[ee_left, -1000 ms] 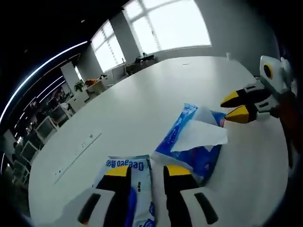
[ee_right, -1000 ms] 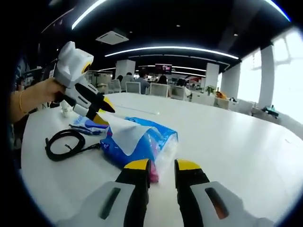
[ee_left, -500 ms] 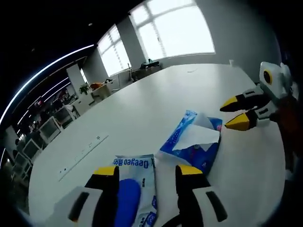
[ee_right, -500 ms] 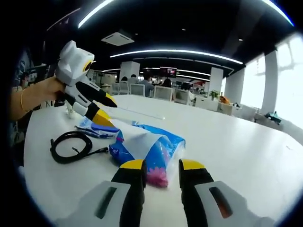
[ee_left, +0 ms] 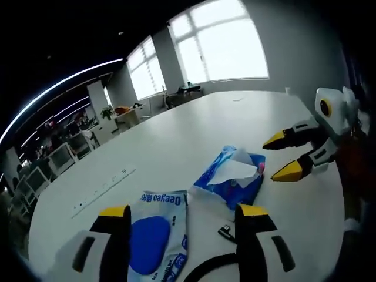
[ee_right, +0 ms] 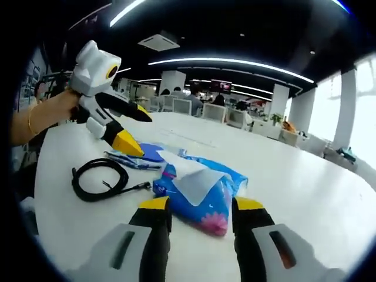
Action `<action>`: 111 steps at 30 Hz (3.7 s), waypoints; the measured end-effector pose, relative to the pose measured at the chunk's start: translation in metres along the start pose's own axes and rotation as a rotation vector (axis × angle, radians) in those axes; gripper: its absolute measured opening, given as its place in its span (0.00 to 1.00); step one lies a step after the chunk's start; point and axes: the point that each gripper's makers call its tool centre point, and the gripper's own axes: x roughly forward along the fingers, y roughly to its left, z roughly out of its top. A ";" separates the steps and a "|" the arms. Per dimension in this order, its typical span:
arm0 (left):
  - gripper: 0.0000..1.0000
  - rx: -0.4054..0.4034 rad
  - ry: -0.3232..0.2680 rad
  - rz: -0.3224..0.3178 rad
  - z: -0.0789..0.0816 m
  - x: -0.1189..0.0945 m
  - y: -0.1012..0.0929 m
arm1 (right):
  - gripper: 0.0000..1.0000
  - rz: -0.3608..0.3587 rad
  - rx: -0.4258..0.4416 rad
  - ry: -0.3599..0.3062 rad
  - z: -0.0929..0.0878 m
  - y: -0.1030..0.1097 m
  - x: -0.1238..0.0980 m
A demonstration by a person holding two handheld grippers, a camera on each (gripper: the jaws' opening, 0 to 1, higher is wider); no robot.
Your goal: Arrange the tabletop items into an orderly group along one side of the table until the central work area is clear of visible clutter.
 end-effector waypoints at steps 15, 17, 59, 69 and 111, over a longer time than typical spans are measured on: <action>0.78 0.011 -0.012 0.011 -0.004 -0.034 0.000 | 0.41 0.025 -0.054 -0.005 0.014 0.018 0.003; 0.78 0.018 -0.009 0.011 -0.007 -0.036 0.000 | 0.41 0.028 -0.058 -0.006 0.014 0.021 0.004; 0.76 -0.137 -0.076 0.032 -0.042 -0.093 0.020 | 0.43 0.061 -0.120 0.020 0.029 0.056 0.014; 0.73 -0.142 -0.008 0.016 -0.065 -0.103 0.021 | 0.44 0.069 -0.151 0.037 0.027 0.061 0.017; 0.59 -0.736 0.077 -0.036 -0.091 -0.119 0.047 | 0.45 0.249 -0.062 0.119 0.095 0.069 0.071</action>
